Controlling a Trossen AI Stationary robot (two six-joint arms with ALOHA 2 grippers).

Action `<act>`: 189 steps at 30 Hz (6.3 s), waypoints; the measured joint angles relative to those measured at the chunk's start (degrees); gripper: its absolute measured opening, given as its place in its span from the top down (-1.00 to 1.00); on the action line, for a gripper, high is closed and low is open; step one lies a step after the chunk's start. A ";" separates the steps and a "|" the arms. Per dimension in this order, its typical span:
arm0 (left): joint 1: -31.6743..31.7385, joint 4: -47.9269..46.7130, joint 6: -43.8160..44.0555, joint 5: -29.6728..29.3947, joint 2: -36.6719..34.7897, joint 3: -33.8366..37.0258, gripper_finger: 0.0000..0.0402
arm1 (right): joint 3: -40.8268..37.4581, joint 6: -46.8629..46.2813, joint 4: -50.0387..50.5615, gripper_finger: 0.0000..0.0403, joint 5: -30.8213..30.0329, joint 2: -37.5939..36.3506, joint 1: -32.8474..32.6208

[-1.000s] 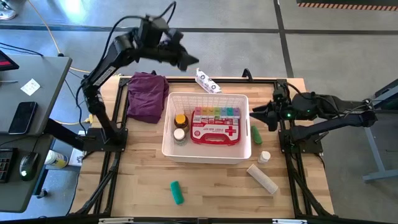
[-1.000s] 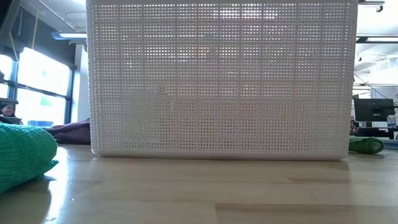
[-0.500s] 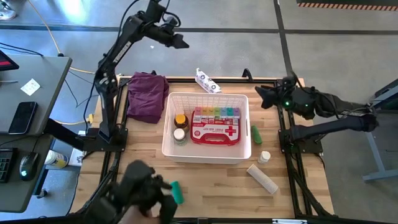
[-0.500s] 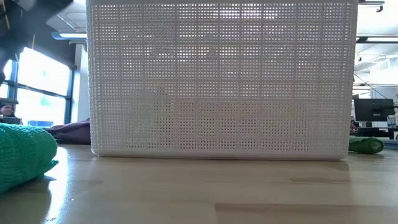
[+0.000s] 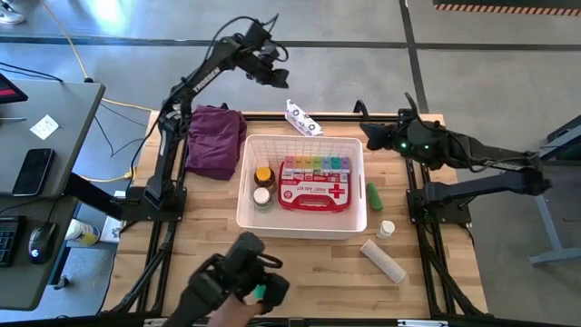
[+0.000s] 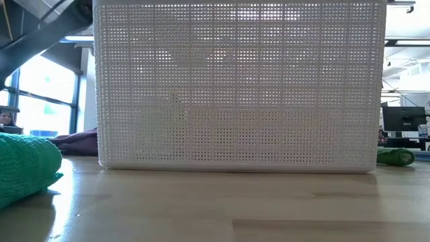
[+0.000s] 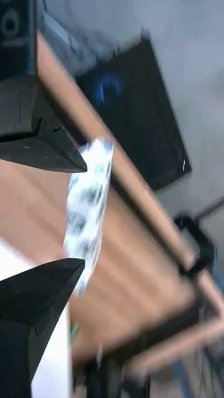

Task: Pick & place medical supplies in basket/bin
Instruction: Put the white mailer bag into the white bin

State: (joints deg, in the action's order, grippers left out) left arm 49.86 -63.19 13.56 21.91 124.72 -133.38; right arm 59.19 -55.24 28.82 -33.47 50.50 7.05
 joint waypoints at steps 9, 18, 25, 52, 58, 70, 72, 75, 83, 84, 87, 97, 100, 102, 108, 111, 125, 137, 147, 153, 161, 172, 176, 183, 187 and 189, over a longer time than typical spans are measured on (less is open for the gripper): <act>-3.16 0.72 5.34 -9.34 3.77 0.04 -0.35 | -0.01 -0.25 -1.94 0.08 13.01 2.58 0.03; -7.06 2.62 9.43 -13.71 5.75 0.05 -0.32 | -0.07 0.57 -2.74 0.08 14.71 2.82 -1.48; -7.94 1.16 11.30 -18.52 6.04 0.04 -0.25 | -0.08 1.63 -2.62 0.08 14.42 2.82 -4.52; -8.67 1.48 5.86 -19.70 8.71 0.00 0.23 | -0.06 2.77 -2.22 0.08 12.25 2.80 -9.47; -8.58 0.40 3.79 -16.16 8.61 0.00 0.62 | -0.08 2.90 -1.60 0.08 12.39 2.79 -9.47; -8.67 1.52 5.82 -8.70 4.35 0.11 0.76 | -0.07 4.34 -1.64 0.08 12.86 2.64 -9.47; -8.64 3.03 6.34 -8.70 2.60 0.11 0.83 | -0.07 4.99 -1.65 0.08 12.86 2.64 -9.47; -8.64 6.27 8.03 -8.40 -0.27 0.11 0.90 | -0.07 6.15 -1.66 0.08 12.86 2.64 -9.47; -9.43 16.75 15.20 -5.45 -7.82 0.11 0.81 | -0.05 9.27 -1.65 0.08 10.90 2.65 -8.96; -9.95 18.57 15.41 -5.24 -8.90 0.11 0.84 | -0.05 9.28 -1.66 0.08 10.40 2.65 -8.83; -10.92 21.65 15.92 -4.72 -12.30 0.04 0.90 | -0.05 10.43 -1.69 0.08 9.63 2.64 -8.35; -19.95 24.20 19.76 -10.06 -17.63 0.02 0.83 | -0.05 11.51 -2.83 0.08 9.63 0.05 -5.51; -22.97 24.80 20.70 -10.23 -17.99 0.02 0.90 | -0.05 12.90 -2.93 0.08 10.28 -1.26 -5.51; -24.74 24.70 21.76 -11.23 -17.97 0.02 0.90 | -0.05 14.04 -2.73 0.08 10.99 -1.91 -5.51; -28.79 24.81 22.76 -16.82 -17.82 0.06 0.80 | -0.05 22.41 -6.76 0.04 11.16 -2.30 -5.51; -29.44 24.86 22.76 -16.43 -17.72 0.06 0.82 | -0.03 22.25 -6.30 -0.05 9.69 -2.30 -5.52; -30.85 18.10 23.00 -5.31 -17.72 0.04 0.79 | -0.03 21.81 -5.53 -0.35 8.32 -2.39 -5.51; -32.52 0.01 14.82 5.89 -17.72 0.04 0.83 | -0.03 19.56 -2.63 -0.32 3.98 -5.38 -5.51; -32.30 -5.42 7.35 3.25 -17.72 0.04 0.90 | -0.03 16.31 2.84 -0.32 -0.27 -8.76 -5.53; -32.25 -5.42 6.18 2.60 -17.72 0.04 0.84 | -0.03 14.73 5.21 -0.32 -1.05 -10.85 -5.51; -32.91 0.38 8.99 2.37 -14.09 0.09 0.74 | -0.03 14.59 5.25 -0.32 -3.55 -12.44 -5.51; -32.98 13.23 16.48 11.81 -10.66 0.04 0.73 | -0.03 12.58 6.10 -0.32 0.61 -12.68 -5.58; -32.99 10.33 15.54 15.36 -10.66 0.04 0.38 | -0.03 12.58 7.15 -0.32 0.88 -12.68 -5.58; -33.36 -2.38 16.57 14.56 -10.66 0.04 -0.06 | -0.03 12.16 9.77 -0.32 0.87 -12.66 -5.58; -34.33 -5.43 20.46 7.63 -10.66 0.04 -0.22 | -0.03 9.46 12.65 -0.32 0.92 -12.63 -5.58; -35.24 -5.76 22.34 5.83 -10.66 0.04 -0.30 | -0.03 8.68 14.04 -0.32 1.78 -12.39 -5.57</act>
State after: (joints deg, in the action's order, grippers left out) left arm 14.63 -68.95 35.89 27.75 114.06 -133.34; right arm 59.16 -46.56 42.86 -31.69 38.11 1.48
